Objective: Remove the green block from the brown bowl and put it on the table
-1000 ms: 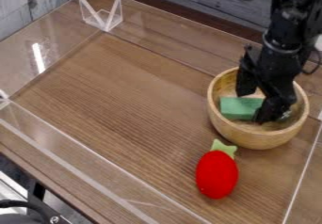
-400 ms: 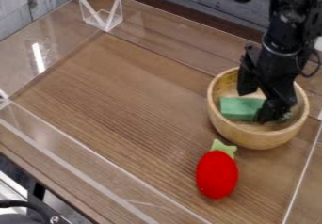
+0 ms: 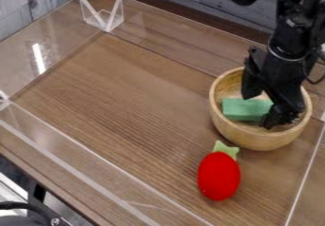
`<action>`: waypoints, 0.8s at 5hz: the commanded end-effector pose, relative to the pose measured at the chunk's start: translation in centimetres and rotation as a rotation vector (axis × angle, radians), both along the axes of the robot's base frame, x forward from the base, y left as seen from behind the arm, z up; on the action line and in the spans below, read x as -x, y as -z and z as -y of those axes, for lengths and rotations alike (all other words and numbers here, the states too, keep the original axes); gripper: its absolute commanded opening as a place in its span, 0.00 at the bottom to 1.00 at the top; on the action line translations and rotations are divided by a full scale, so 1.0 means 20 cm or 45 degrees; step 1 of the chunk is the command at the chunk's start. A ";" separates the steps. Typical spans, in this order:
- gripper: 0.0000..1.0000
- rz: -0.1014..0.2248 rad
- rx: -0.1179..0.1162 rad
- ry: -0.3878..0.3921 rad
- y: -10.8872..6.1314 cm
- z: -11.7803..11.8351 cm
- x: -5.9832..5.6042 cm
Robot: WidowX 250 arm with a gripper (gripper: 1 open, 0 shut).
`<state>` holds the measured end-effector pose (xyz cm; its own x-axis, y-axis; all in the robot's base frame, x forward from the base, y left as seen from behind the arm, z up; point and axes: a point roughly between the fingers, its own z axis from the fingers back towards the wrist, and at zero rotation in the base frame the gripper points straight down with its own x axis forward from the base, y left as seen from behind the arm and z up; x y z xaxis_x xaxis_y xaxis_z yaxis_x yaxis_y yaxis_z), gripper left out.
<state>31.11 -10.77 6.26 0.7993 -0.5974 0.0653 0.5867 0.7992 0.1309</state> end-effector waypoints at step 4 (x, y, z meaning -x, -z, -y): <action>1.00 0.068 0.053 0.049 -0.08 -0.09 -0.04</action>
